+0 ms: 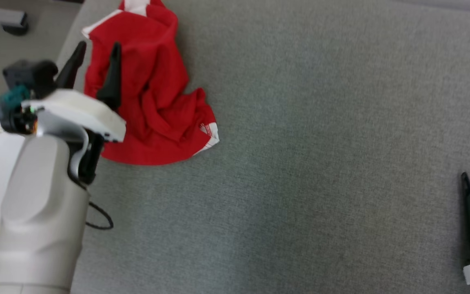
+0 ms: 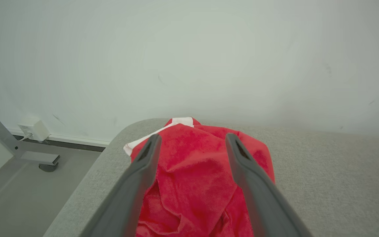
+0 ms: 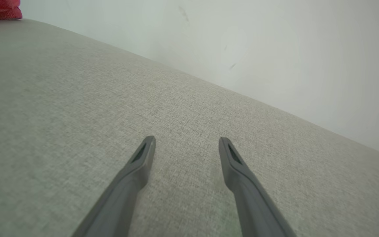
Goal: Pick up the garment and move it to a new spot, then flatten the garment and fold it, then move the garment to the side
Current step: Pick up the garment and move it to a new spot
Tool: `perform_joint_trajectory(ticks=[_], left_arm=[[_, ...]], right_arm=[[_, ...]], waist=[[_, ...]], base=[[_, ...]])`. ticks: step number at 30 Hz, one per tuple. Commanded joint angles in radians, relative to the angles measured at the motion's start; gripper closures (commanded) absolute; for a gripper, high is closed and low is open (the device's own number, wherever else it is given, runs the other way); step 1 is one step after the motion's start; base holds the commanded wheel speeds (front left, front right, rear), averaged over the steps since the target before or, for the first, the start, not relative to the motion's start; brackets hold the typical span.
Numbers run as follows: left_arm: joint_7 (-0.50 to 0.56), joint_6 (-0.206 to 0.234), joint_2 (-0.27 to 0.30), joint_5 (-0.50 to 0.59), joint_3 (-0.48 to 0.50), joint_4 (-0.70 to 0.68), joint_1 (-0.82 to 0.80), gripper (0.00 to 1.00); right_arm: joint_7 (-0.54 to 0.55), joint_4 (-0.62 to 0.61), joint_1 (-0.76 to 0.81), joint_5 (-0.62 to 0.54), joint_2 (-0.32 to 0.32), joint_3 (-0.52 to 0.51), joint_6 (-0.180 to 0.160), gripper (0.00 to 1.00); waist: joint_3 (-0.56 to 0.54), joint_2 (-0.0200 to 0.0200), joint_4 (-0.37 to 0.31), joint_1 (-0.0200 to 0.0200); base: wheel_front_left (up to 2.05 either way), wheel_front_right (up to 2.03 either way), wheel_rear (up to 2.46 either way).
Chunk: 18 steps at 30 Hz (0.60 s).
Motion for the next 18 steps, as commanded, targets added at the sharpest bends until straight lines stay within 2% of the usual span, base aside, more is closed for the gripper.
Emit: perform_joint_trajectory(ticks=[1,6,15,16,17,18], left_arm=[[0.007,-0.002,0.008,-0.013,-0.007,0.025,-0.029,0.00],[0.053,0.000,0.018,-0.069,-0.061,0.199,-0.167,0.00],[0.103,0.013,-0.013,-0.023,-0.129,0.498,-0.272,0.00],[0.109,0.013,-0.021,-0.021,-0.134,0.525,-0.271,0.06],[0.114,0.012,-0.028,-0.026,-0.136,0.549,-0.270,0.66],[0.118,0.010,-0.033,-0.018,-0.149,0.569,-0.268,1.00]], right_arm=[[0.011,-0.003,-0.015,-0.002,-0.016,-0.008,-0.002,0.00],[0.066,-0.083,-0.001,0.011,-0.071,-0.023,-0.003,0.00],[0.134,-0.194,0.050,0.047,-0.110,-0.031,-0.003,0.00],[0.138,-0.202,0.053,0.047,-0.106,-0.033,-0.003,0.00],[0.138,-0.206,0.056,0.047,-0.103,-0.034,-0.003,0.00],[0.137,-0.207,0.059,0.048,-0.099,-0.036,-0.003,0.00]], waist=[[0.076,0.0000,-0.007,-0.0003],[0.135,0.0000,-0.011,-0.0003],[0.168,0.0000,-0.031,-0.0003],[0.165,0.0000,-0.033,-0.0003],[0.159,0.0000,-0.033,-0.0003],[0.152,0.0000,-0.033,-0.0003]], base=[[0.00,0.00,0.00],[0.00,0.00,0.00],[0.00,0.00,0.00],[0.00,0.00,0.00],[0.00,0.00,0.00],[0.00,0.00,0.00]])
